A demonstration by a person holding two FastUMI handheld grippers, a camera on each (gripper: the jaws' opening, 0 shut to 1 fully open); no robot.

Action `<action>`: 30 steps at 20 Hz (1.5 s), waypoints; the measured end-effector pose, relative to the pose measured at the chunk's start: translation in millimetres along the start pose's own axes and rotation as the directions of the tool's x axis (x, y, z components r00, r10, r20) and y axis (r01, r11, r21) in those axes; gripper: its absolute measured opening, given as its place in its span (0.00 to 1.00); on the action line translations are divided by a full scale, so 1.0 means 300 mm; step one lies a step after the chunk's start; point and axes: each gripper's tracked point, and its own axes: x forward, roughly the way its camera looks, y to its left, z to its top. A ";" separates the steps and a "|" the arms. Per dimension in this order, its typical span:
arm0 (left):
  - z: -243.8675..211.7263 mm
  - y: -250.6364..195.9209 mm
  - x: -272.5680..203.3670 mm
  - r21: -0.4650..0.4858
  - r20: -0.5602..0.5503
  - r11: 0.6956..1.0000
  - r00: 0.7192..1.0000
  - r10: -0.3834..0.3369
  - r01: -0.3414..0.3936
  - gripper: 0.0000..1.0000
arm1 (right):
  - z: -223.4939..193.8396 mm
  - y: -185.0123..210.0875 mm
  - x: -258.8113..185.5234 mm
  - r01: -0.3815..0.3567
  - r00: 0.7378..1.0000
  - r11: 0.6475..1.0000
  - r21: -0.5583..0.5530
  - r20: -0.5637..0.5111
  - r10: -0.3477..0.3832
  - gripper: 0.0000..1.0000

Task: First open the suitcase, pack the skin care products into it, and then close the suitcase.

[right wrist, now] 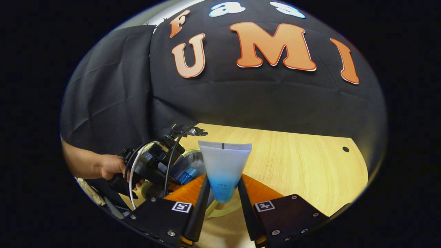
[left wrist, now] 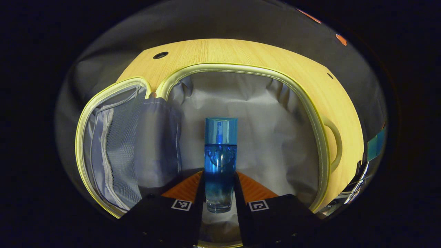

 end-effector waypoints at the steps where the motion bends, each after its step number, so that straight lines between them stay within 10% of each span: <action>1: 0.000 0.000 0.002 0.000 0.004 1.000 1.000 0.004 -0.004 0.47 | -0.004 0.009 0.009 -0.011 1.000 1.000 0.001 -0.005 0.011 0.52; 11: 0.084 0.036 -0.219 0.003 0.274 0.998 0.959 0.064 -0.068 0.81 | -0.069 0.074 0.085 -0.093 0.992 0.996 0.008 -0.085 0.093 0.52; 17: 0.098 0.137 -0.453 -0.077 0.482 0.983 0.856 0.185 -0.169 0.84 | -0.140 0.136 0.130 -0.164 0.970 0.985 0.049 -0.176 0.170 0.52; 30: -0.110 0.355 -0.768 -0.347 0.543 0.889 0.709 0.450 -0.299 0.84 | -0.341 0.241 0.260 -0.218 0.887 0.965 0.147 -0.383 0.258 0.52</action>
